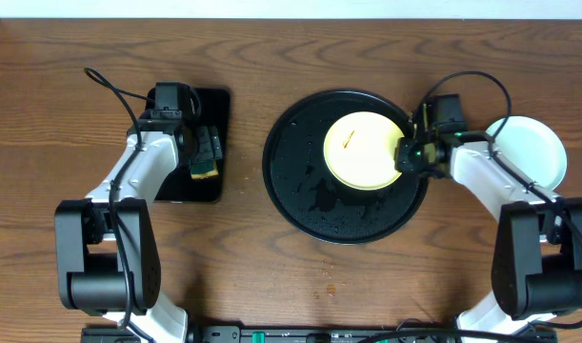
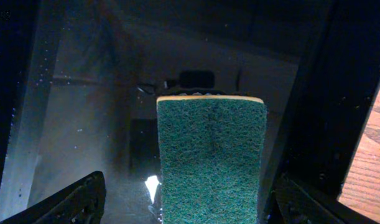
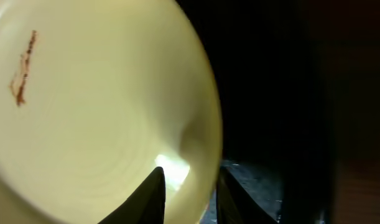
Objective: Clean dirty plates on tray and stack at the side
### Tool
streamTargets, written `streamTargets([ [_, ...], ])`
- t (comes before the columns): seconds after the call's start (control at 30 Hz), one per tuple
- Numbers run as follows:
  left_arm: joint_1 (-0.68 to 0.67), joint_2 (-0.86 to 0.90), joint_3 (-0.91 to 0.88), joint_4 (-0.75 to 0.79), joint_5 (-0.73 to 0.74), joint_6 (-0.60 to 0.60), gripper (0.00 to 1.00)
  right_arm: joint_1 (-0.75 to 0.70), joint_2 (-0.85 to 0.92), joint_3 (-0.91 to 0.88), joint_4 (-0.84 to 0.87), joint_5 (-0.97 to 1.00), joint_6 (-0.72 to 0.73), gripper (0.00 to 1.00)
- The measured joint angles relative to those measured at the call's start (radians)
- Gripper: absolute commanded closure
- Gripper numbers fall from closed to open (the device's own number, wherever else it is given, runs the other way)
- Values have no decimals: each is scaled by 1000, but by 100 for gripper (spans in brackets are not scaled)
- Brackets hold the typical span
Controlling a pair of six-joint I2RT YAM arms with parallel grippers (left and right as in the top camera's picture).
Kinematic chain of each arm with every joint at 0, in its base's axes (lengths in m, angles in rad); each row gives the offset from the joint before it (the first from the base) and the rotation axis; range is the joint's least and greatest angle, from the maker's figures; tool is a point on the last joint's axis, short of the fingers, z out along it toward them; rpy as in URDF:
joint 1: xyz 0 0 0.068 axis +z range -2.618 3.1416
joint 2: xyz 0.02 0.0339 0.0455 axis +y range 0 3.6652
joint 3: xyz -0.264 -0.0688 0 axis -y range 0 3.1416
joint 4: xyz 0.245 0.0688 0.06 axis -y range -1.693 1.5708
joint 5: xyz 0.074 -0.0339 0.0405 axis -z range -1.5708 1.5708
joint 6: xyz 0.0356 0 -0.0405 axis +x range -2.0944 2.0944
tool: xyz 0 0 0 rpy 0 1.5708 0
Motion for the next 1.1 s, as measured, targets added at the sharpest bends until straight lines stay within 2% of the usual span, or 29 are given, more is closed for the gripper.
streamTargets([
  [0.33, 0, 0, 0, 0, 0, 0, 12, 32, 0, 0, 16, 153, 90, 79],
  [0.87, 0, 0, 0, 0, 0, 0, 12, 51, 0, -8, 39, 156, 117, 83],
  [1.1, 0, 0, 0, 0, 0, 0, 12, 74, 0, -68, 117, 156, 120, 87],
])
